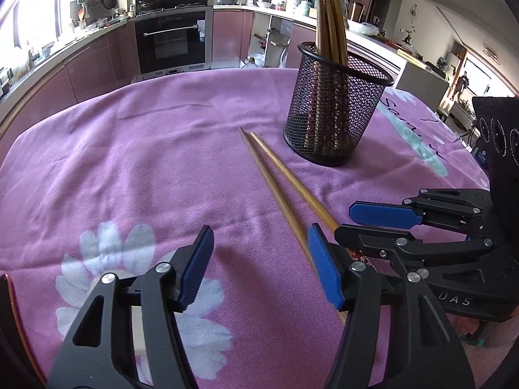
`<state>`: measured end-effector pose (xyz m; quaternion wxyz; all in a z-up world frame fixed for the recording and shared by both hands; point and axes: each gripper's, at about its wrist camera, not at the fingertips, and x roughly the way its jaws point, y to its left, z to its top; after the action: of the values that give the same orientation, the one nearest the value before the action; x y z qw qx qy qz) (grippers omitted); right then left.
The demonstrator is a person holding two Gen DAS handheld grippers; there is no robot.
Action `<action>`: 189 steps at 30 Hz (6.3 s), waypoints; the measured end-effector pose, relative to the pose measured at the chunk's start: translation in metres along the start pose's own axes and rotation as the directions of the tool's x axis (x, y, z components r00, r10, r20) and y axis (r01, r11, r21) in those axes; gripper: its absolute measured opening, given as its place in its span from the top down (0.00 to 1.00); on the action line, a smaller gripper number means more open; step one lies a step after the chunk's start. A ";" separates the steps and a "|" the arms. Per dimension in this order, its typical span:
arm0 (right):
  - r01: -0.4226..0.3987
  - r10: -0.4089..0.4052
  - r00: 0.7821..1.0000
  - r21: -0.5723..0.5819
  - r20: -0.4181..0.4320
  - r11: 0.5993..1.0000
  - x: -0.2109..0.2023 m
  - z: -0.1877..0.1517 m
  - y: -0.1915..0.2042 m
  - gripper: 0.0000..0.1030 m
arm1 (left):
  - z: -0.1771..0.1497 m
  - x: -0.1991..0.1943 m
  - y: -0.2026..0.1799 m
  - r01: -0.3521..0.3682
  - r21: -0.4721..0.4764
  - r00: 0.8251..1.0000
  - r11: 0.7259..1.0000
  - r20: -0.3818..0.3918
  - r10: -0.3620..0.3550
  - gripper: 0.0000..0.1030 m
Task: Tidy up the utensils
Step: 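Move both open tools over the last two chopsticks on the tablecloth, then close the left tool on one chopstick while the right tool grasps the red-patterned one, then lift the chopstick upright with the left tool while the right tool raises its chopstick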
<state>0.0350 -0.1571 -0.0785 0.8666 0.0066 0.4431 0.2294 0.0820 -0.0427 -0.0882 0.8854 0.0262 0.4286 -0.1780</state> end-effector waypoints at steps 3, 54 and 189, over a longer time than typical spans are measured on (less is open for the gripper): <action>0.000 0.000 1.000 0.000 0.001 1.000 0.000 0.001 -0.001 0.76 | 0.002 0.005 0.001 0.005 -0.004 1.000 1.000 -0.015 -0.005 0.44; 0.017 -0.016 1.000 -0.016 0.004 1.000 0.006 0.009 -0.005 0.85 | 0.000 0.011 -0.004 0.037 -0.027 0.999 0.999 -0.036 -0.038 0.88; -0.088 0.079 0.936 0.011 0.343 0.996 -0.099 0.032 -0.014 0.95 | 0.037 -0.095 0.001 0.214 -0.023 0.946 0.977 0.255 -0.201 0.93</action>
<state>0.0159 -0.2032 0.0136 0.9198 0.0764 0.2879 0.2553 0.0559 -0.0218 0.0078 0.9091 -0.0642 0.3179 -0.2612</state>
